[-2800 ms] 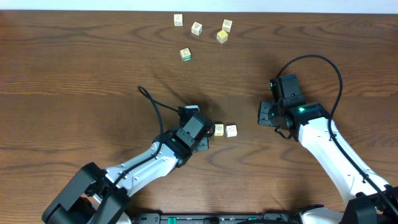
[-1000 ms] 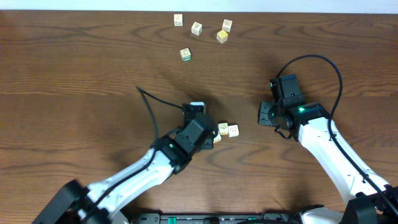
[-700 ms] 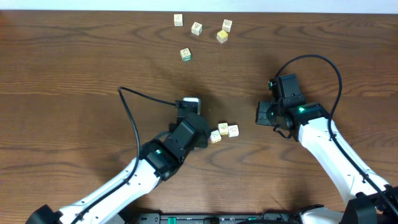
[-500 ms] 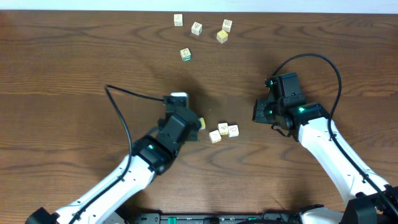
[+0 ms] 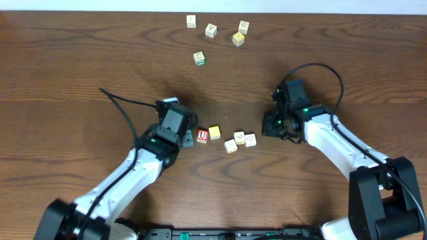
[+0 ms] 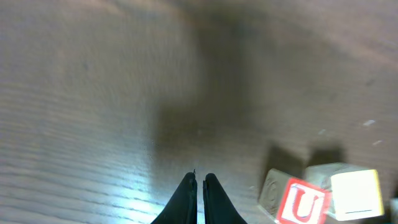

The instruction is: Lift 5 blocks

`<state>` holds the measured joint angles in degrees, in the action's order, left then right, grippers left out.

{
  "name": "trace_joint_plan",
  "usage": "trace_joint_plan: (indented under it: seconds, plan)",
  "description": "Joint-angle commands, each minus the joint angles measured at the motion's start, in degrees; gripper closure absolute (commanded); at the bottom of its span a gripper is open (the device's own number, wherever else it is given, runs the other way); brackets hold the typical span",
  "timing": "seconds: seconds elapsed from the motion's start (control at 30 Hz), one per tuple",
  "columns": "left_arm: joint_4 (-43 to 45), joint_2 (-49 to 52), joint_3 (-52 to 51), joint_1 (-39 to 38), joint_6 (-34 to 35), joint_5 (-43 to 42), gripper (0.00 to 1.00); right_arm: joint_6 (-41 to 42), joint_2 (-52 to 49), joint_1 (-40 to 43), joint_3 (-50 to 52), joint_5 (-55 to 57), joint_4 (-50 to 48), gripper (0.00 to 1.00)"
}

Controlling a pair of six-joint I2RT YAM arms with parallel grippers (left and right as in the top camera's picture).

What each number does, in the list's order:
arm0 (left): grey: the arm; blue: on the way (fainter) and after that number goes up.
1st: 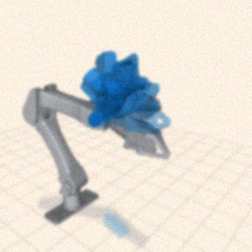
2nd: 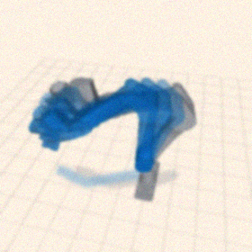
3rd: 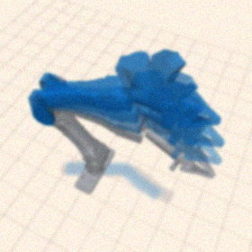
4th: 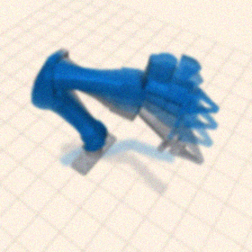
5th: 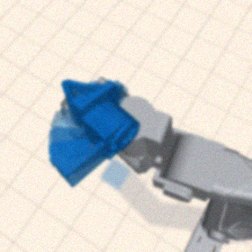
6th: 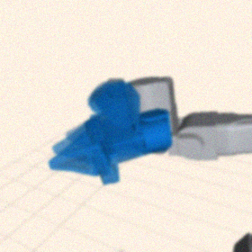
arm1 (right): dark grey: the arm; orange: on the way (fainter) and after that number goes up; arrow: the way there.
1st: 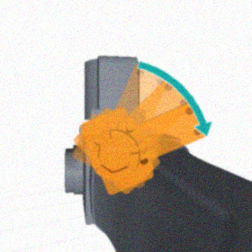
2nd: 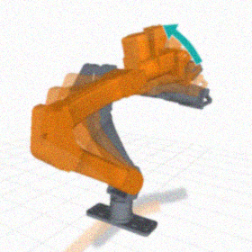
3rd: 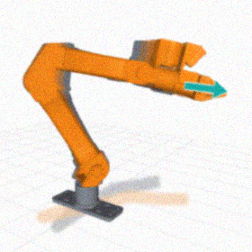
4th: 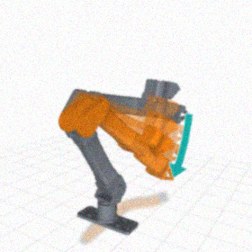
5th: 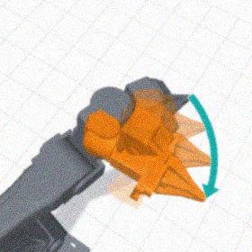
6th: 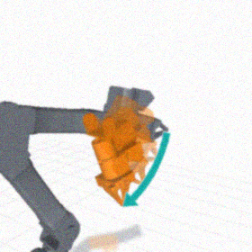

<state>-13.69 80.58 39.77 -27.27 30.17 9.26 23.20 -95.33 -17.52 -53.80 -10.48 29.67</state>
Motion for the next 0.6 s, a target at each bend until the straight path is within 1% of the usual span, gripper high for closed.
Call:
trace_joint_plan:
  seconds: [0.0, 0.07, 0.17, 0.57]
  plan:
    - [-0.4, 4.0, 0.3, 0.2, 2.1, -2.1, 0.93, -0.5, -0.8, -2.2, 0.0, -1.5, 0.1, 0.99]
    - [-0.1, 6.3, 0.3, 0.2, 3.0, -4.2, 0.93, -0.5, -1.0, -3.6, 0.0, -1.6, 0.5, 0.99]
    - [-0.2, 7.8, 0.3, 0.2, 3.1, -4.3, 0.93, -0.5, -1.0, -5.1, 0.0, -1.6, 0.5, 0.99]
    - [-0.2, 7.8, 0.3, 0.0, 3.1, -6.3, 0.93, 1.0, -1.0, -5.8, 0.0, -1.9, 1.4, 0.99]
